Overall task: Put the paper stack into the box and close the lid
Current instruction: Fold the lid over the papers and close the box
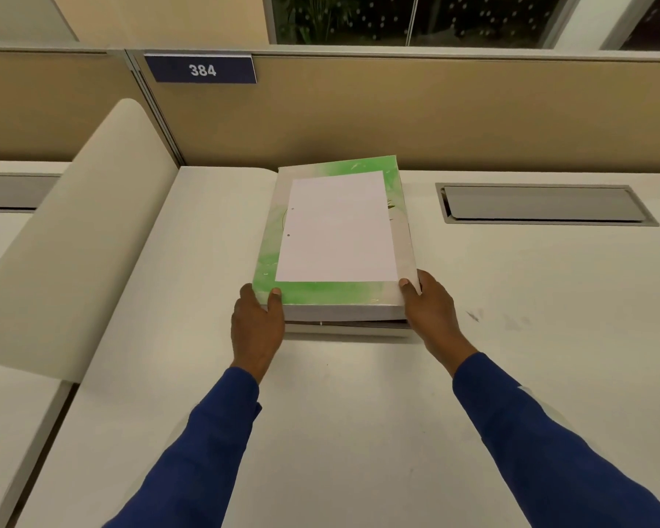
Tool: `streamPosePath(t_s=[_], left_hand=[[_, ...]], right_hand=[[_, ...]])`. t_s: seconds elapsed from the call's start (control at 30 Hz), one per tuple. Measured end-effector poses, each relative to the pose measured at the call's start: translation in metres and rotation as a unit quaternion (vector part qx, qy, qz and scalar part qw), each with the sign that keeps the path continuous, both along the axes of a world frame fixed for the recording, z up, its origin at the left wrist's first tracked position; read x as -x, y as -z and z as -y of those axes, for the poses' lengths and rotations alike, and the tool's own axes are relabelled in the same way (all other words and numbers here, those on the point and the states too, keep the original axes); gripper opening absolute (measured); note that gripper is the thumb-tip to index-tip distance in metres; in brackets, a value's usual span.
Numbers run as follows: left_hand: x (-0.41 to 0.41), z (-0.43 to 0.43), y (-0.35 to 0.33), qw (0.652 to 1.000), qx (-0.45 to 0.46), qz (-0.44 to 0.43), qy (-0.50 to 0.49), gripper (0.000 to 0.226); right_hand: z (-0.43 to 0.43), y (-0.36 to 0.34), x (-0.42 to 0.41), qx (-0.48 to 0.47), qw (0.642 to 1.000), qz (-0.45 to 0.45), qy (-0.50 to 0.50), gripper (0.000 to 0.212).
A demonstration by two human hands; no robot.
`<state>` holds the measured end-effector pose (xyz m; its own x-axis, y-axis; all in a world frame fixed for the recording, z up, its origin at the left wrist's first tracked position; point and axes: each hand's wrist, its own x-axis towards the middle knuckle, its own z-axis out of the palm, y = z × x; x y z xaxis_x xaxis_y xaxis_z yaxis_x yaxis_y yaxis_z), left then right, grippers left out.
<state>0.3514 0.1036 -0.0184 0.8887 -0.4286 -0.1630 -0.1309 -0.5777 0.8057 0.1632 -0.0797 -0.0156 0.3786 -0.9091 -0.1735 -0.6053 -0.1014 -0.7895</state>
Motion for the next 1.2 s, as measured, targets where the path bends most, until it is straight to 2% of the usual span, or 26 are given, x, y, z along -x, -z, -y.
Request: streamPosePath(t_s=[0.2,0.43,0.6,0.7,0.83,0.93,1.1,1.2], left_hand=[[0.001,0.001,-0.005,0.997,-0.05,0.052,0.042,0.04],[-0.005,-0.005,-0.003,0.997,-0.066,0.025,0.026,0.037],[-0.01,-0.008,0.004,0.997,-0.077,0.001,0.027,0.037],[-0.01,-0.01,0.012,0.995,-0.089,-0.002,0.033,0.037],[-0.004,-0.011,0.027,0.986,-0.136,0.05,0.076,0.066],[0.0,-0.014,0.038,0.967,-0.187,0.119,0.128,0.074],[-0.009,-0.007,0.043,0.956,-0.206,0.132,0.163,0.116],[-0.018,0.0,0.042,0.948,-0.221,0.139,0.179,0.13]], right_hand=[[-0.016,0.001,0.0,-0.009,0.999,-0.052,-0.003,0.04],[-0.029,0.004,0.0,-0.012,0.998,-0.06,-0.006,0.051],[-0.037,0.016,0.008,-0.033,0.995,-0.095,-0.02,0.045],[-0.04,0.023,0.009,-0.037,0.992,-0.115,-0.026,0.061],[-0.04,0.029,0.008,-0.011,0.988,-0.145,-0.042,0.074],[-0.039,0.032,0.005,0.003,0.988,-0.15,-0.045,0.074],[-0.03,0.033,-0.007,0.003,0.985,-0.165,-0.046,0.075],[-0.021,0.031,-0.015,0.005,0.983,-0.174,-0.056,0.077]])
